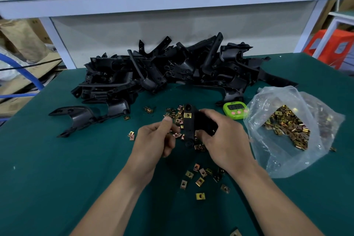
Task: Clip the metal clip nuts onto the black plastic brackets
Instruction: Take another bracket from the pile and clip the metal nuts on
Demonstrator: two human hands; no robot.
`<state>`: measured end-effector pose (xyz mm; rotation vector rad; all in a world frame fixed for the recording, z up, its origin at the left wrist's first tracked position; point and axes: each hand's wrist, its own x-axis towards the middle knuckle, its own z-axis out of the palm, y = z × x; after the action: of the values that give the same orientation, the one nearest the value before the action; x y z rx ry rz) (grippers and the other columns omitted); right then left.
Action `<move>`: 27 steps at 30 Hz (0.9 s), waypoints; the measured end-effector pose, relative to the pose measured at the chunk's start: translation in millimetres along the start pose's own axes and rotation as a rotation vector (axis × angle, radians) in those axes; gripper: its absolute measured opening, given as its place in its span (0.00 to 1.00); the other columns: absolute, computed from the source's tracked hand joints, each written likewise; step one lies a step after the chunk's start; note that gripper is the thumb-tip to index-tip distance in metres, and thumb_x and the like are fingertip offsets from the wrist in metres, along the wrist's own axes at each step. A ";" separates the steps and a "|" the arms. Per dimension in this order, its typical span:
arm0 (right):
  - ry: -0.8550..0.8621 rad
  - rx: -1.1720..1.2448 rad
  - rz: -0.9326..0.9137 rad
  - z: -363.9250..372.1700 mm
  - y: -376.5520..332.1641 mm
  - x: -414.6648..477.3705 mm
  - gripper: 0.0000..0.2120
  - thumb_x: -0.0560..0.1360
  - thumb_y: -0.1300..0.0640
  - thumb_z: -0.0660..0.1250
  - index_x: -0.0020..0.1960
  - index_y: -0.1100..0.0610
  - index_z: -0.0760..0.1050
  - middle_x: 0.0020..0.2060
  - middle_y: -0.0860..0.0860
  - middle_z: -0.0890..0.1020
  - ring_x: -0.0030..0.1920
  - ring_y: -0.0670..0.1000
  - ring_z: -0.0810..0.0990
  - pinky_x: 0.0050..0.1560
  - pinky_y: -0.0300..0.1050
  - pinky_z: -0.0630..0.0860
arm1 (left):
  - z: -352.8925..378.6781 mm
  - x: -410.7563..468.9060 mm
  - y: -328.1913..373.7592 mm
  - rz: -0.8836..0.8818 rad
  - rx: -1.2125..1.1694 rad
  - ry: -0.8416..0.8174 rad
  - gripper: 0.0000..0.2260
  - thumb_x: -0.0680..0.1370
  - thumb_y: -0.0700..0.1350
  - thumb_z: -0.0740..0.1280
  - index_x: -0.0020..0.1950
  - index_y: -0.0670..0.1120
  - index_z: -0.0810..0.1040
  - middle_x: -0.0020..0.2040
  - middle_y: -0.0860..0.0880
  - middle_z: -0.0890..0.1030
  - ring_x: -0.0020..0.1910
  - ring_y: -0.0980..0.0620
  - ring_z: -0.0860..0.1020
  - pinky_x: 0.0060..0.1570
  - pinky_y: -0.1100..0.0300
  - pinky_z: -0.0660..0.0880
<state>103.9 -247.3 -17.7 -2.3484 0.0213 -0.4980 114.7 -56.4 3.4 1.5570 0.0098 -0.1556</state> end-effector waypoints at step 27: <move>0.003 0.114 -0.079 -4.1 -6.5 -0.7 0.21 0.70 0.45 0.70 0.61 0.31 0.73 0.48 0.28 0.81 0.49 0.34 0.80 0.48 0.39 0.81 | -4.5 0.3 -2.1 -0.086 -0.172 -0.197 0.17 0.64 0.54 0.78 0.50 0.49 0.89 0.47 0.48 0.87 0.46 0.53 0.79 0.51 0.60 0.76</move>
<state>101.0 -245.1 -10.9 -2.2436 -0.0965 -0.5271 115.2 -51.9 1.2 1.3649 -0.0634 -0.3666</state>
